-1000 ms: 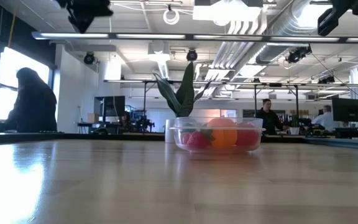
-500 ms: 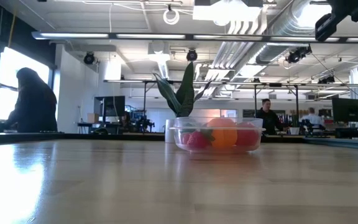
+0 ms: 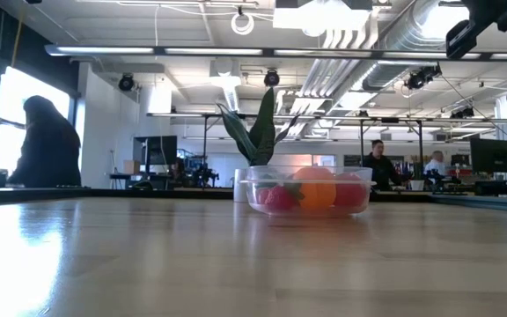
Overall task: Pick and placing Produce into tupperware
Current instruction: Return to Home Position
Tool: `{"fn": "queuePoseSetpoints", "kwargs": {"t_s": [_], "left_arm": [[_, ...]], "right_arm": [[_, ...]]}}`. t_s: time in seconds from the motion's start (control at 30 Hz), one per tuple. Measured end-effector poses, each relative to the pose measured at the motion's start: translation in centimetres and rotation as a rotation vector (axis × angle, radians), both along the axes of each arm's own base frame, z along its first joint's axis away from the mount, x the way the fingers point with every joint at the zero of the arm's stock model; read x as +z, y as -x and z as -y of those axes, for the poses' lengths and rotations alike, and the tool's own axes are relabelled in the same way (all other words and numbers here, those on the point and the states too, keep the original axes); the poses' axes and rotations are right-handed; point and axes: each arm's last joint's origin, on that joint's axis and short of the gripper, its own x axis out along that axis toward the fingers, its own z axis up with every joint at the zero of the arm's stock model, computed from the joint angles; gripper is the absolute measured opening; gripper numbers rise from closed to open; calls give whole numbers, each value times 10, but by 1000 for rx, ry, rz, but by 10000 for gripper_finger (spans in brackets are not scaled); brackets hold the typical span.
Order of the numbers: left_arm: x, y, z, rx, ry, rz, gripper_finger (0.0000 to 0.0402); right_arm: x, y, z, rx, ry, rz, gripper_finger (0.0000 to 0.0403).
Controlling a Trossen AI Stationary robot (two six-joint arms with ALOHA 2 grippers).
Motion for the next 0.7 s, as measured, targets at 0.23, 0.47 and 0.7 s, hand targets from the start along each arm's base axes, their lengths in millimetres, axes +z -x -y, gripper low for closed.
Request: {"fn": "queuePoseSetpoints", "kwargs": {"t_s": [0.23, 0.47, 0.7], "left_arm": [[-4, 9, 0, -3, 2, 8, 106], [-24, -17, 2, -46, 7, 14, 106], [-54, -49, 5, -132, -7, 40, 106]], "right_arm": [[0, 0, 0, -6, -6, -4, 0], [-23, -9, -1, -2, -18, 40, 0], [-37, -13, -2, 23, -34, 32, 0]]}}
